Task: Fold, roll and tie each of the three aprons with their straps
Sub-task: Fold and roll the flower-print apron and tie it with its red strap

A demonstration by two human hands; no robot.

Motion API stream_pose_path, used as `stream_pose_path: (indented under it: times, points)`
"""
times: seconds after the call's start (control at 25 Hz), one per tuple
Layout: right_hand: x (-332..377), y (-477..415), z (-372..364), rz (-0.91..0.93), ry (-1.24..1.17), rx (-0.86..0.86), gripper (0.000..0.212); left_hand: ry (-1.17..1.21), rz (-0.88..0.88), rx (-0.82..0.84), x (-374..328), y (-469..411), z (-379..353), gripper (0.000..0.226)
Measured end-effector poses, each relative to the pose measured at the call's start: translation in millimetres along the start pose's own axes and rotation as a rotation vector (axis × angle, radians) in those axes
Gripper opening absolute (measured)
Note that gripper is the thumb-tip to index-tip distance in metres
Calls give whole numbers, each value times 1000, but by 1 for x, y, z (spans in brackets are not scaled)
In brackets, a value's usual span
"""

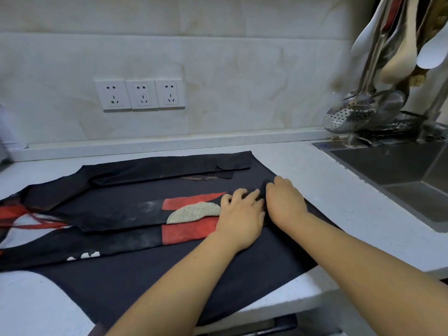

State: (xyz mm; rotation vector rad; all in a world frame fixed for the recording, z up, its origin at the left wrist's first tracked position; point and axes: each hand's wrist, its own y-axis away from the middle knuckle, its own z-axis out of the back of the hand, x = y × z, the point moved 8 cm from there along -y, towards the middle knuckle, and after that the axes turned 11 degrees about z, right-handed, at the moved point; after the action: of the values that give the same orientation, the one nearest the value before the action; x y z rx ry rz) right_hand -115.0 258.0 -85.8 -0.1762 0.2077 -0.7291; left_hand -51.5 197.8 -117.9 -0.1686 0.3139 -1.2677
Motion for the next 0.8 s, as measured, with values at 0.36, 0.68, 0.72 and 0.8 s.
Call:
stream_pose_path:
  times: [0.36, 0.68, 0.72, 0.8]
  points:
    - [-50, -6, -21, -503, -1022, 292, 12, 93, 52, 9, 6, 3, 2, 40]
    - [-12, -31, -4, -145, -364, 327, 16, 528, 226, -42, 25, 3, 18, 38]
    - [-1, -32, 1, -67, -227, 293, 13, 563, 253, -34, 27, 3, 18, 33]
    - [11, -31, 6, 14, -79, 254, 10, 553, 261, -23, 29, 2, 16, 23]
